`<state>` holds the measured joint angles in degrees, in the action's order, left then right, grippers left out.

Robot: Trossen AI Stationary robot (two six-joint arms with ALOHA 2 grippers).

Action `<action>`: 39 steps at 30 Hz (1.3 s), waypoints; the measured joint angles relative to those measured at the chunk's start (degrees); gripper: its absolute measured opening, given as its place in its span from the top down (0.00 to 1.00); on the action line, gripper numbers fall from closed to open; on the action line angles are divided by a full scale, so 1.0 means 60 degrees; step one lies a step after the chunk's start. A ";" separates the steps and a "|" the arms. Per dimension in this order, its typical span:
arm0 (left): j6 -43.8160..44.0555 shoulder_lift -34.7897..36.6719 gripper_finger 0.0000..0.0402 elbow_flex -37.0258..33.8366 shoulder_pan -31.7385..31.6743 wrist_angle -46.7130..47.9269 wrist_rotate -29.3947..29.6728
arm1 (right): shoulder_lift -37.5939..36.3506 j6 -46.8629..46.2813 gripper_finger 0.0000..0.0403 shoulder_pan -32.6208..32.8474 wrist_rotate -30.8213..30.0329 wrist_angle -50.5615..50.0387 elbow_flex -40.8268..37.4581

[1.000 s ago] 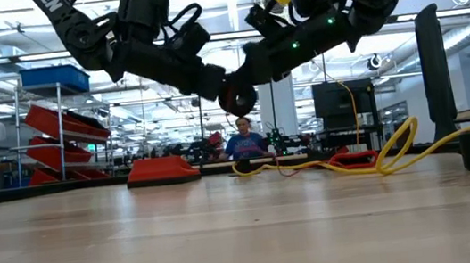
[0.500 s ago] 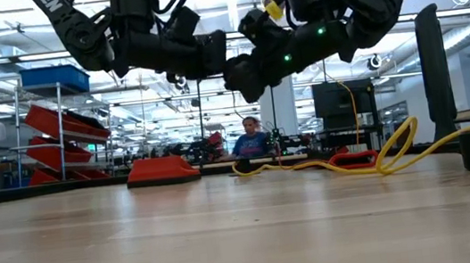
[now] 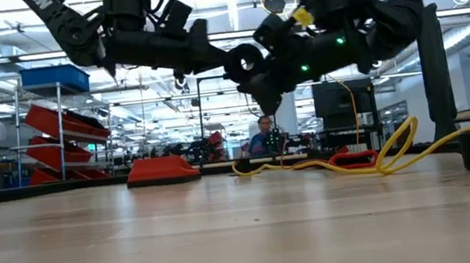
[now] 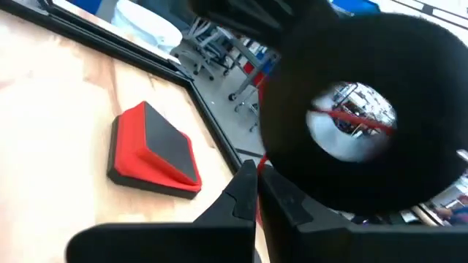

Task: Coil cords
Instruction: Coil the red wire onto spool

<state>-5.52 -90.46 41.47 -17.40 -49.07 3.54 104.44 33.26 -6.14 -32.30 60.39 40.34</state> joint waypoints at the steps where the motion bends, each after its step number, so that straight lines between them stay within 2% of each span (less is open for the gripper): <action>1: -0.0120 0.0161 0.98 -0.0017 -0.0079 0.0339 -0.0341 | 0.0000 0.0004 1.00 0.0008 0.0061 0.0167 -0.0153; 6: -0.0682 0.0831 0.98 -0.0025 -0.0297 0.1865 -0.1643 | -0.0004 -0.0254 1.00 -0.0148 0.0585 0.0286 -0.0513; 15: -0.1427 0.1642 0.98 -0.0033 -0.0265 0.3666 -0.2124 | 0.0019 -0.0594 0.97 -0.0345 0.0820 -0.0916 -0.0556; 22: -0.1699 0.1910 0.98 -0.0022 -0.0265 0.4409 -0.2161 | -0.0428 -0.1261 0.89 -0.0500 0.0958 -0.2378 -0.0554; 35: -0.1963 0.2426 0.98 -0.0025 -0.0275 0.5130 -0.2087 | -0.0925 -0.2051 0.89 -0.0540 0.1783 -0.4211 -0.0543; 39: -0.1963 0.2431 0.98 -0.0025 -0.0275 0.5142 -0.2082 | -0.0925 -0.2493 0.89 -0.0575 0.2342 -0.4447 -0.0543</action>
<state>-17.30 -75.88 41.32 -19.05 -18.22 -8.95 98.89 18.31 -9.60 -18.25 33.71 37.08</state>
